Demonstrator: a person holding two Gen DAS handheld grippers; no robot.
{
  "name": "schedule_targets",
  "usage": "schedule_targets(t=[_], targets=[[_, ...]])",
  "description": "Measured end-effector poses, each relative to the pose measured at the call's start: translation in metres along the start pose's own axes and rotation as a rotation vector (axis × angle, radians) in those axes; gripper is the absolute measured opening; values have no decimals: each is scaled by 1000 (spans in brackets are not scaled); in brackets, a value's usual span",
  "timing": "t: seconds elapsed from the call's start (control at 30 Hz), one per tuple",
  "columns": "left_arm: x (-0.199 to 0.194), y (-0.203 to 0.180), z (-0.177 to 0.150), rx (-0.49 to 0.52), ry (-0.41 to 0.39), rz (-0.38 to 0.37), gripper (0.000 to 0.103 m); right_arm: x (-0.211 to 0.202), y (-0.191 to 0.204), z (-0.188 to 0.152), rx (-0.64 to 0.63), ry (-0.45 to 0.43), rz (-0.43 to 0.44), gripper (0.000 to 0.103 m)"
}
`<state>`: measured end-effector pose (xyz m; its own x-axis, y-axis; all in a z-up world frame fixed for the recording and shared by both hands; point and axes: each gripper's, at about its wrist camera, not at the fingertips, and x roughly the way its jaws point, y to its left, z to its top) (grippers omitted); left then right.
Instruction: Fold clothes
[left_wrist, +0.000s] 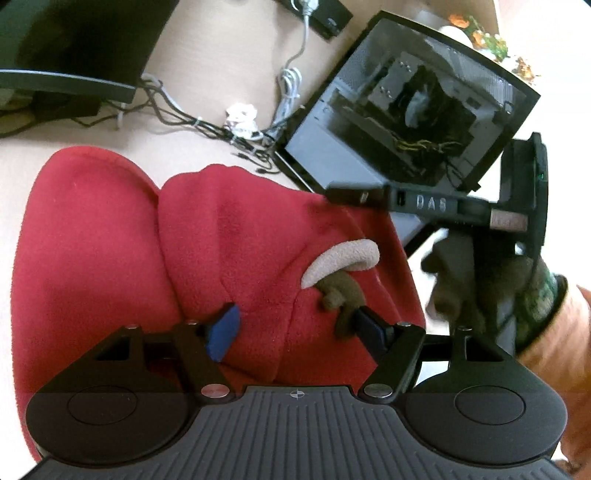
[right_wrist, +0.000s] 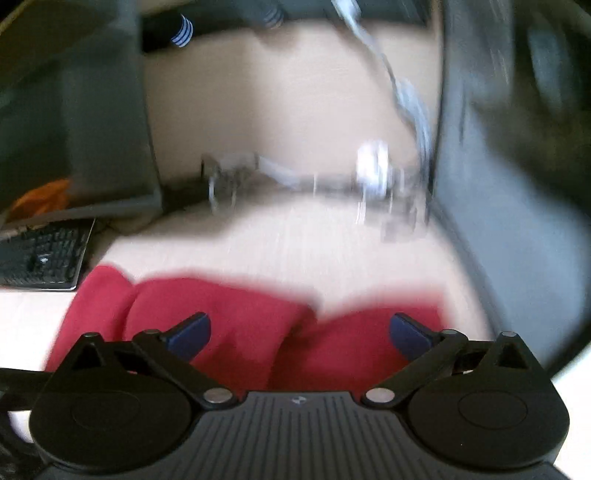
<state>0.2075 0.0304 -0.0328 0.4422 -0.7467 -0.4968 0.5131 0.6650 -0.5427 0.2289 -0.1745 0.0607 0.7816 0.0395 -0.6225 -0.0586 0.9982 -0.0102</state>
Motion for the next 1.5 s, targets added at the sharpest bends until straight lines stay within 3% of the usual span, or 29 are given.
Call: schedule_targets(t=[0.07, 0.1, 0.27, 0.33, 0.5, 0.67, 0.77, 0.9, 0.97, 1.03, 1.07, 1.13, 1.17, 1.23, 1.37, 1.5], targets=[[3, -3, 6, -28, -13, 51, 77, 6, -8, 7, -114, -61, -48, 103], [5, -5, 9, -41, -19, 77, 77, 17, -16, 8, -117, -41, -51, 103], [23, 3, 45, -34, -61, 255, 84, 61, -59, -29, 175, 100, 131, 103], [26, 12, 59, -55, -76, 287, 85, 60, -68, -38, 310, 126, 185, 103], [1, 20, 59, -60, -96, 351, 87, 33, -26, -44, 271, 104, 132, 103], [-38, 34, 40, -60, -90, 343, 91, 7, 11, -59, 283, 125, 199, 103], [-68, 35, 24, -70, -102, 322, 94, -19, 20, -55, 195, 36, 179, 103], [-100, 22, -12, -99, -138, 341, 94, -63, 34, -58, -114, -143, -34, 103], [-112, 15, -31, -152, -170, 310, 95, -59, 36, -65, -252, -158, -99, 103], [-113, 8, -47, -235, -196, 282, 95, -35, 31, -72, -326, -118, -116, 103], [-112, 4, -55, -279, -208, 269, 96, -19, 27, -75, -343, -87, -106, 103], [-101, -7, -67, -370, -227, 322, 96, 2, 21, -78, -329, -64, -32, 103], [-95, -10, -70, -428, -228, 364, 96, 5, 18, -76, -323, -50, 0, 103], [-82, -14, -71, -538, -251, 376, 97, 0, 12, -69, -374, -13, 74, 103], [-58, -8, -52, -534, -277, 466, 97, -12, -7, -69, -472, 34, 235, 103], [-42, 17, -14, -424, -281, 487, 100, -18, -4, -80, -472, 27, 312, 103]])
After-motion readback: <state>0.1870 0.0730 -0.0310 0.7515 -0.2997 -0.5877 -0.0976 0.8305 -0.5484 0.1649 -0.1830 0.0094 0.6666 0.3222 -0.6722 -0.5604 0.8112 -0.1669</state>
